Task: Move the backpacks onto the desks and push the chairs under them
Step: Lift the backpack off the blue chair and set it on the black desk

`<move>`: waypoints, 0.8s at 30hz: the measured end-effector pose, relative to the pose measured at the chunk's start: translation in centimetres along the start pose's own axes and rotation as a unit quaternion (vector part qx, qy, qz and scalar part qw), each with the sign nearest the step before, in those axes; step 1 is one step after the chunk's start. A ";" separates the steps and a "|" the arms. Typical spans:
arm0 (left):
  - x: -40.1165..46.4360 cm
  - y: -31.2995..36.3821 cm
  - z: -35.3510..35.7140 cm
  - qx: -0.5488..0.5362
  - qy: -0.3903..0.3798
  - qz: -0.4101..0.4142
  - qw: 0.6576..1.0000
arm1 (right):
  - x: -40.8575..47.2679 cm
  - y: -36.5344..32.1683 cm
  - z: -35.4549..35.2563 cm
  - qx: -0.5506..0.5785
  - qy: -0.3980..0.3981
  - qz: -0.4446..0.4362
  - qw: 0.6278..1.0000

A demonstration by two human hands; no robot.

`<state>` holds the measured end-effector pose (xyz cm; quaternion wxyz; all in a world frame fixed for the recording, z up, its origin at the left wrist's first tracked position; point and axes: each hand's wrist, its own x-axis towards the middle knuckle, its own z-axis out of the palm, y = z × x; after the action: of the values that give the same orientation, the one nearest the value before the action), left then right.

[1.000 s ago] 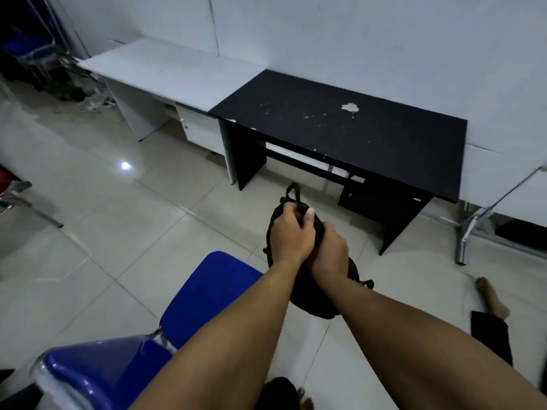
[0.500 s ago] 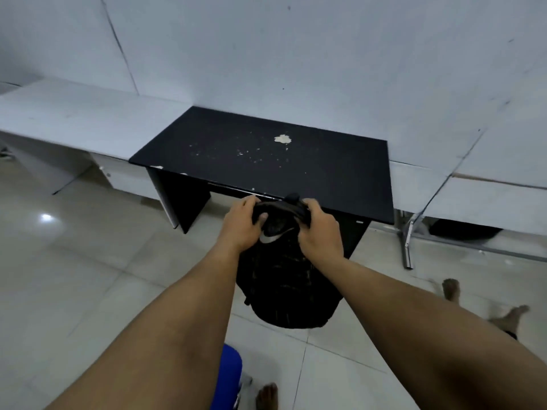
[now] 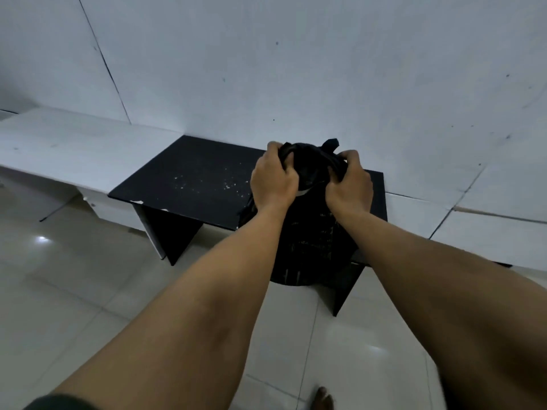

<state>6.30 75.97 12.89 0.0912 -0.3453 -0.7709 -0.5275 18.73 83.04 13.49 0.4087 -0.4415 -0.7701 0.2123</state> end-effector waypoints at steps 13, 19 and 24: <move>9.8 3.2 13.4 0.014 0.074 -0.023 0.997 | 16.2 6.1 2.0 0.021 -0.017 -0.038 0.999; 14.1 3.5 18.8 0.024 0.035 0.002 0.999 | 22.1 9.2 3.1 0.045 -0.018 -0.016 0.999; 17.5 3.9 23.3 0.033 -0.019 0.031 0.999 | 25.9 11.9 4.1 0.053 0.013 0.020 0.998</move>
<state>0.94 104.77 14.72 0.1040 -0.3761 -0.7782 -0.4920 14.25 111.46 14.42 0.4371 -0.4368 -0.7436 0.2553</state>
